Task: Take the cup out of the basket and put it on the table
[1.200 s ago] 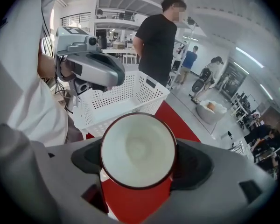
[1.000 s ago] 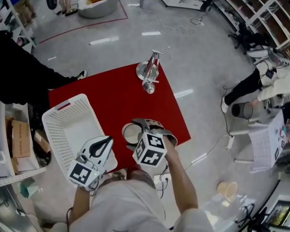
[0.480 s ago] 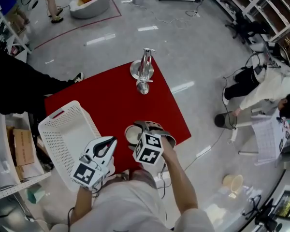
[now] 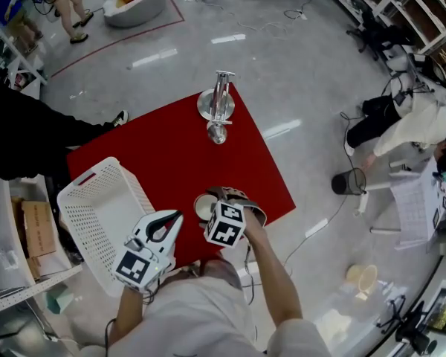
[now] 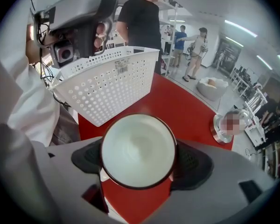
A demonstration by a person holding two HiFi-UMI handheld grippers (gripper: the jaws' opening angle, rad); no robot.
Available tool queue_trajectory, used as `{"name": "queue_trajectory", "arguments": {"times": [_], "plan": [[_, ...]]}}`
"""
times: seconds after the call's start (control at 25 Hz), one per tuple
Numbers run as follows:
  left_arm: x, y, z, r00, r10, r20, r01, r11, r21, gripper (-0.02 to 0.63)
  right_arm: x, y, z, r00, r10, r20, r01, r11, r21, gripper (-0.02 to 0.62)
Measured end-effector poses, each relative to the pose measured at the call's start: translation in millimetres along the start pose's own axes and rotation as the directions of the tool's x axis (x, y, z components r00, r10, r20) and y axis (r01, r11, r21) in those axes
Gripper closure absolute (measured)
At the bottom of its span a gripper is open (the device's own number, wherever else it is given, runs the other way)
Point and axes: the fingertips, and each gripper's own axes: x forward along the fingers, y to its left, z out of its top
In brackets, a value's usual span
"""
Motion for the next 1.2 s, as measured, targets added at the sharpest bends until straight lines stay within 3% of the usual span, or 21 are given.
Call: {"name": "queue_trajectory", "arguments": {"times": [1.2], "plan": [[4,18,-10,0.999,0.031,-0.036,-0.032,0.999,-0.024,0.595,80,-22,-39,0.994,0.022,-0.104,-0.020,1.000,0.024,0.181]]}}
